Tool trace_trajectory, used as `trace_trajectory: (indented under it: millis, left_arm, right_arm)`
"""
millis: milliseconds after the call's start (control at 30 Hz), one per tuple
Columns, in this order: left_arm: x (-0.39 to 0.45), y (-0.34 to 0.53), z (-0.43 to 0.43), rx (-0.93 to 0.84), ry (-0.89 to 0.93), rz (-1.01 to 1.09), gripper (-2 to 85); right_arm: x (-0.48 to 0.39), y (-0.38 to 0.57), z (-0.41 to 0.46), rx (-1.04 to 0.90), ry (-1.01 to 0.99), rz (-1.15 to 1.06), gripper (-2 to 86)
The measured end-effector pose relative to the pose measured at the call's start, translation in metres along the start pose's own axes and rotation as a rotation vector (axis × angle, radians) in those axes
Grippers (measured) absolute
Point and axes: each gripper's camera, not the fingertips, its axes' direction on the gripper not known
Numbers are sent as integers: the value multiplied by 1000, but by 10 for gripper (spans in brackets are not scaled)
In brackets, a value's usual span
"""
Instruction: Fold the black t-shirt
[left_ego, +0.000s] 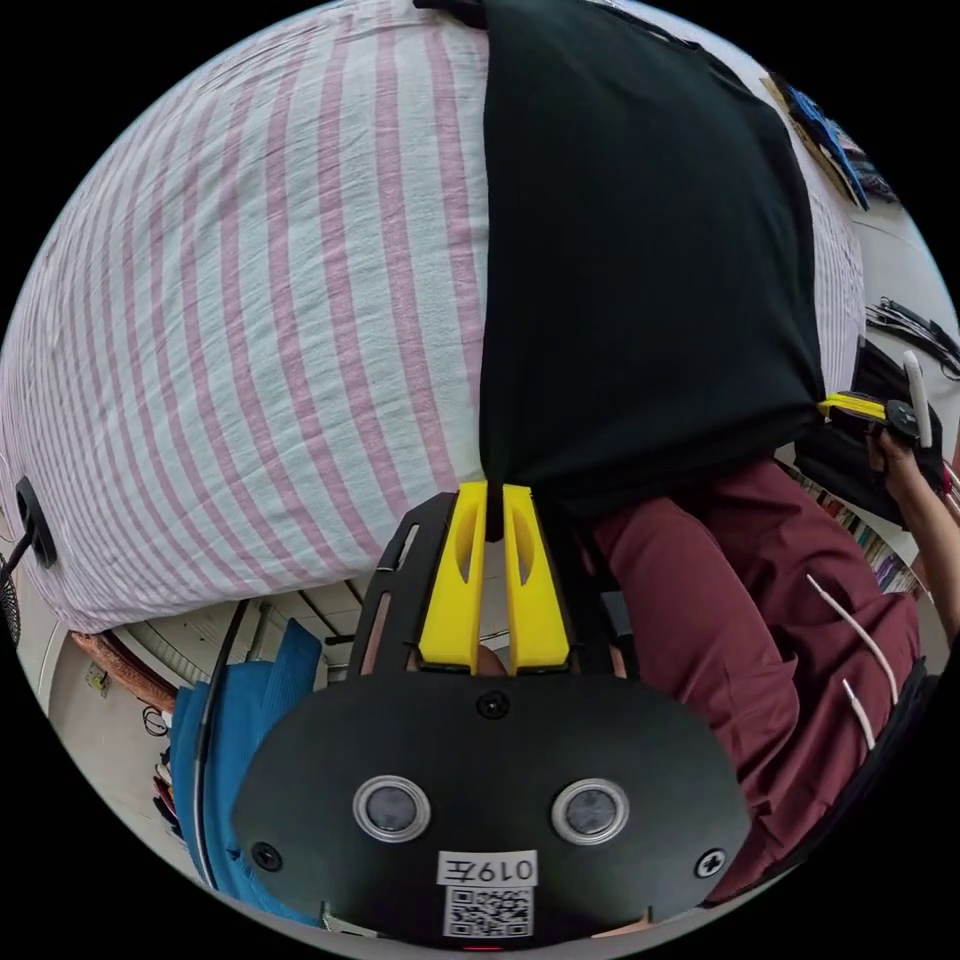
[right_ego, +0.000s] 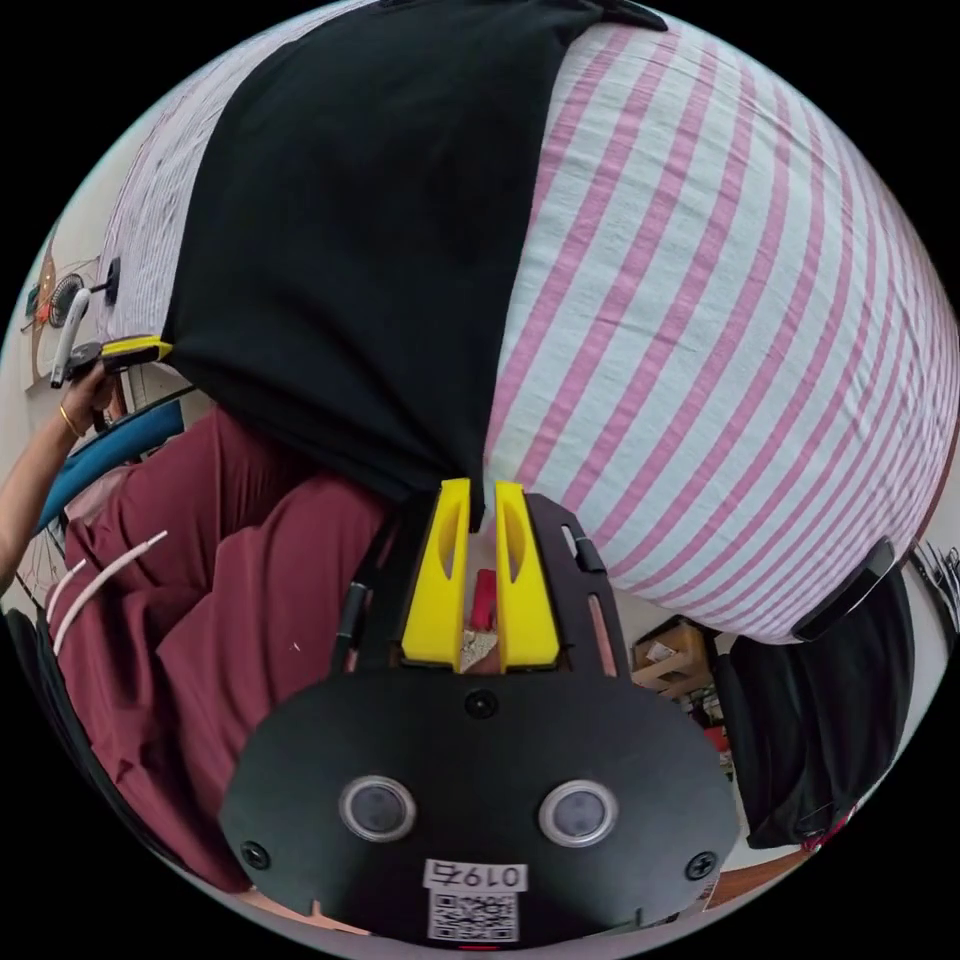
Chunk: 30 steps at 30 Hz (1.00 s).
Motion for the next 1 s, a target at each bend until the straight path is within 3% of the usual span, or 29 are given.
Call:
trace_trajectory:
  millis: [100,233,400,567,700,767,867,1000]
  left_arm:
    - [-18,6,-16,27,63,-19,5]
    - [-32,7,-51,148,112,-62,6]
    - [0,-31,-117,302,-74,25,6]
    - [-8,-30,-114,182,-37,-14,6]
    - [-20,15,-66,-37,78,-66,5]
    - [-25,36,-50,-77,172,-110,5]
    - [-42,61,-54,26,315,-257,5]
    - [-56,73,-78,113,359,-273,6]
  right_arm:
    - [9,-6,-16,-32,11,-8,42]
    - [12,-35,-89,189,-45,-29,-5]
    - [-36,-128,-158,361,-8,-212,-9]
    - [-95,-230,-150,274,36,-403,-10]
    - [-127,-243,-122,194,30,-479,-10]
    - [-143,-239,-100,148,130,-492,-10]
    - [-161,-233,-94,189,234,-522,-10]
    - [-176,-249,-92,136,275,-541,-9]
